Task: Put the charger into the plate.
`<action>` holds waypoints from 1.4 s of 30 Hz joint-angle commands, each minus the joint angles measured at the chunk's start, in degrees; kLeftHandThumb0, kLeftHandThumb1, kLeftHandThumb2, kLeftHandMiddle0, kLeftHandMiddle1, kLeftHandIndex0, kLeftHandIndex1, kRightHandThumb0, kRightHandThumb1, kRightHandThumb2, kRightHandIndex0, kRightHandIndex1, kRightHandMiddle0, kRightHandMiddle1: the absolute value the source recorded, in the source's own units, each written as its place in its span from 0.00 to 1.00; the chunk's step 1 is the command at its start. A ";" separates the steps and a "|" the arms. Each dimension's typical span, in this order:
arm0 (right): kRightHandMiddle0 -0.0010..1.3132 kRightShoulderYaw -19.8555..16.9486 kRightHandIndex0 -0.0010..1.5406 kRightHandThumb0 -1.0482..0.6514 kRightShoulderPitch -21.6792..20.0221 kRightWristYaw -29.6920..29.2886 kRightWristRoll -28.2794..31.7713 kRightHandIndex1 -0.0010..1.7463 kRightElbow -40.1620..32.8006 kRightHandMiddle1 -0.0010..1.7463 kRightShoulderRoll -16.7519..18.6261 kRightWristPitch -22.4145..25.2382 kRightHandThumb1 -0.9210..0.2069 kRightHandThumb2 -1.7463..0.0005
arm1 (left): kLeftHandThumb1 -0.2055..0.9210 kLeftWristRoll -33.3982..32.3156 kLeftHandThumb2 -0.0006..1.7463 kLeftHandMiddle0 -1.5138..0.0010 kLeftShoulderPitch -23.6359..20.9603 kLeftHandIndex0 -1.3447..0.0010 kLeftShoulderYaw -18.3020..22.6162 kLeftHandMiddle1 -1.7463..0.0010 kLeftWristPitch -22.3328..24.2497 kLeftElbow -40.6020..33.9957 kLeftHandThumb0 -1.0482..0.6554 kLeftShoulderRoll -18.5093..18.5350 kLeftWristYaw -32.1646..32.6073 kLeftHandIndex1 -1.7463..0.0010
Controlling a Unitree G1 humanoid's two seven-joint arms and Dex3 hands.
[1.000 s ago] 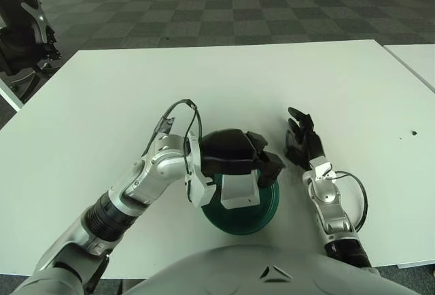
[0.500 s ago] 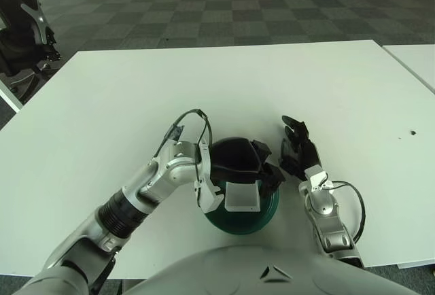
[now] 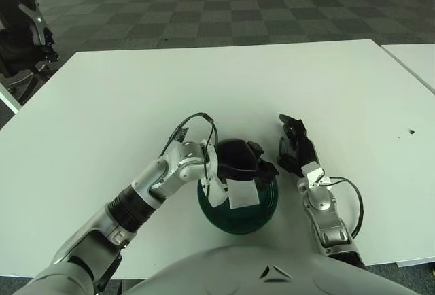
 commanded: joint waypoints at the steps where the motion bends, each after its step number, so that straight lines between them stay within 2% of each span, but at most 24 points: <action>1: 0.00 -0.63 0.23 0.27 4.66 2.59 1.72 0.01 10.84 0.42 -0.04 10.53 0.00 0.44 | 0.96 2.42 0.18 0.82 -2.96 0.98 -0.71 0.27 -0.65 0.87 0.17 0.90 -0.92 0.23; 5: 0.00 -0.82 0.23 0.28 4.22 2.64 1.98 0.01 11.78 0.42 -0.10 10.12 0.00 0.44 | 0.99 3.02 0.16 0.85 -3.65 1.00 -1.16 0.39 -0.67 1.11 0.14 1.03 -1.83 0.32; 14: 0.00 -1.00 0.25 0.29 4.21 2.30 2.17 0.02 11.94 0.43 -0.03 9.78 0.00 0.45 | 1.00 3.49 0.20 0.85 -4.65 1.00 -1.52 0.57 -1.35 1.07 0.11 1.54 -3.36 0.43; 18: 0.00 -1.04 0.26 0.29 4.14 2.23 2.16 0.02 12.03 0.43 -0.02 9.54 0.00 0.45 | 1.00 3.00 0.23 0.83 -4.91 1.00 -1.34 0.68 -1.28 0.09 0.10 2.18 -5.21 0.47; 25: 0.00 -0.95 0.27 0.30 4.02 1.67 1.64 0.03 12.17 0.44 -0.02 9.31 0.00 0.45 | 1.00 1.69 0.25 0.82 -5.56 1.00 -1.13 0.79 -0.66 -1.07 0.08 2.76 -9.05 0.52; 28: 0.00 -0.87 0.27 0.31 4.01 1.43 1.44 0.02 12.21 0.42 0.08 9.43 0.00 0.44 | 1.00 0.60 0.26 0.83 -6.19 1.00 -0.86 0.88 -0.18 -2.03 0.05 3.34 -11.68 0.58; 32: 0.00 -0.83 0.28 0.31 4.11 1.12 1.31 0.03 12.24 0.42 0.21 9.05 0.00 0.44 | 1.00 -3.84 0.27 0.87 -7.56 1.00 1.67 0.94 -0.52 -5.47 0.02 6.07 -15.66 0.67; 37: 0.00 -1.14 0.27 0.30 4.09 1.44 2.13 0.02 12.51 0.42 0.50 8.36 0.00 0.45 | 1.00 -8.28 0.29 0.92 -7.70 1.00 4.55 0.98 -0.79 -8.43 0.00 9.90 -18.86 0.78; 40: 0.00 -1.15 0.27 0.30 4.10 2.06 2.38 0.02 12.28 0.42 0.31 8.67 0.00 0.45 | 1.00 -13.00 0.30 0.96 -6.22 1.00 8.34 0.99 -1.21 -9.80 0.00 12.83 -18.68 0.85; 42: 0.00 -1.16 0.26 0.29 4.09 2.43 2.53 0.02 12.24 0.42 0.17 8.78 0.00 0.46 | 1.00 -14.79 0.31 0.98 -4.81 1.00 9.97 1.00 -1.39 -9.45 0.00 12.90 -16.87 0.91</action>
